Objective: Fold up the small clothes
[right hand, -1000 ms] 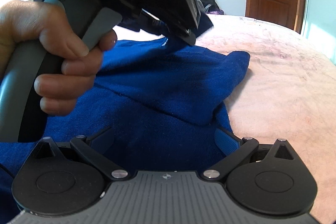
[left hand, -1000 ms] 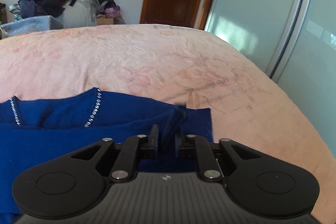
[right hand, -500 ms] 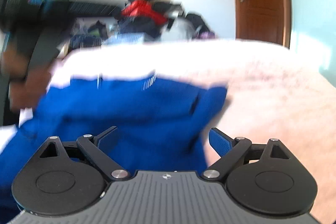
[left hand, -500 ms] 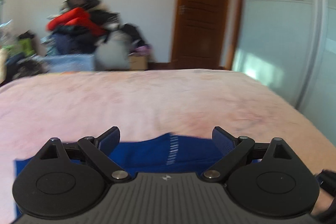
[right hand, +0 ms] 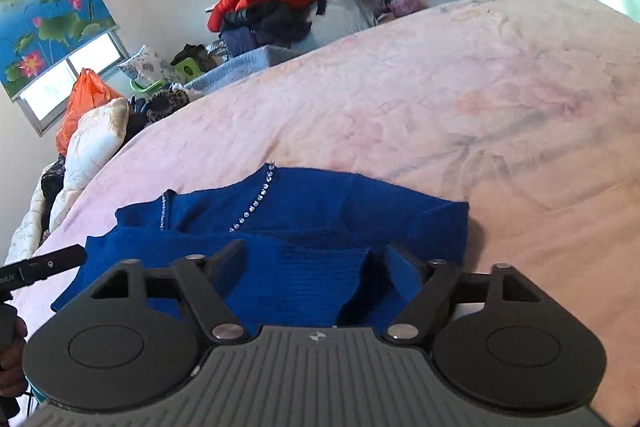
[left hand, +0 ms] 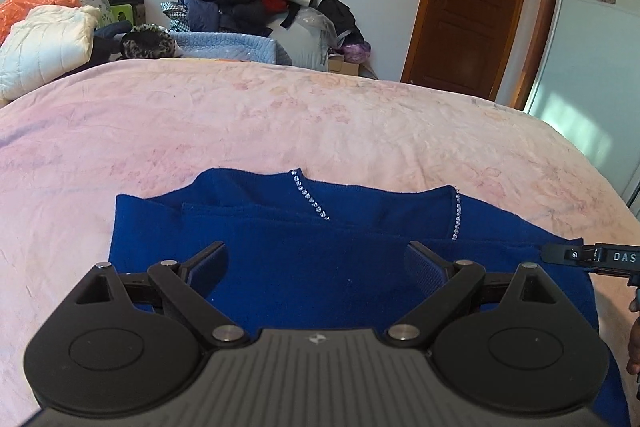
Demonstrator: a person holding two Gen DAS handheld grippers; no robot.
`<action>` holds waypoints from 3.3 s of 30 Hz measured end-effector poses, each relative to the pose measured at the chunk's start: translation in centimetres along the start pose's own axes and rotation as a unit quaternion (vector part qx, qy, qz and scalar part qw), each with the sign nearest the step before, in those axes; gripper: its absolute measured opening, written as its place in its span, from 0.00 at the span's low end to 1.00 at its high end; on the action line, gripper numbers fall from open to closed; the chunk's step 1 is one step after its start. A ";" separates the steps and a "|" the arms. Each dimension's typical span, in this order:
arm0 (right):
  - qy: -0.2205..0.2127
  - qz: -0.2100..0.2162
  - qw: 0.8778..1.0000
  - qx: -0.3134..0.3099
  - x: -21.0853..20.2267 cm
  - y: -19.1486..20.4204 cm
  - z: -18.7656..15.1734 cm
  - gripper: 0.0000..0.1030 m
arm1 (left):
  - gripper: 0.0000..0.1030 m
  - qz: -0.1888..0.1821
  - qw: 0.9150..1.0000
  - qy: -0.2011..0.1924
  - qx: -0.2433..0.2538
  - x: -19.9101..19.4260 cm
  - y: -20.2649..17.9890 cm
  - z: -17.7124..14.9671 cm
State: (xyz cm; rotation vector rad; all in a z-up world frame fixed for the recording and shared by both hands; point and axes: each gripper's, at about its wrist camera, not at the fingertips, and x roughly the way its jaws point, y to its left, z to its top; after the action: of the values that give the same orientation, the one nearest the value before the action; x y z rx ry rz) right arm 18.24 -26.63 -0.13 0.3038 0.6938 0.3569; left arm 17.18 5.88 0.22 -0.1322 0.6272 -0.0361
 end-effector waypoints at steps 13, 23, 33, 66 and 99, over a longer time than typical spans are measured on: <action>-0.038 -0.031 0.998 -0.035 -1.7 -0.6 2.7 0.06 | 0.93 0.011 1.000 -0.003 -0.009 0.3 0.6 0.2; -0.038 -0.094 0.993 -0.058 -0.2 -1.2 2.2 0.19 | 0.93 0.040 0.999 0.023 -0.016 1.4 1.7 -0.6; 0.026 -0.068 0.992 -0.102 0.8 1.7 -0.2 0.52 | 0.93 0.071 0.995 0.063 0.024 2.3 1.1 -1.9; 0.006 -0.113 0.979 -0.168 -5.1 6.2 -10.2 1.00 | 1.00 0.082 0.995 0.034 0.043 -2.8 0.0 -9.2; 0.004 -0.132 0.975 -0.176 -4.7 6.3 -10.6 1.00 | 1.00 0.084 0.996 0.018 0.032 -3.0 0.1 -10.0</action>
State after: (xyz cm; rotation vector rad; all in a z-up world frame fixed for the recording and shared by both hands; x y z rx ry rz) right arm 6.47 -21.30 -2.82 -0.1275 0.6562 0.2219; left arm 8.85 5.07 -6.02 -0.0165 0.6705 0.1046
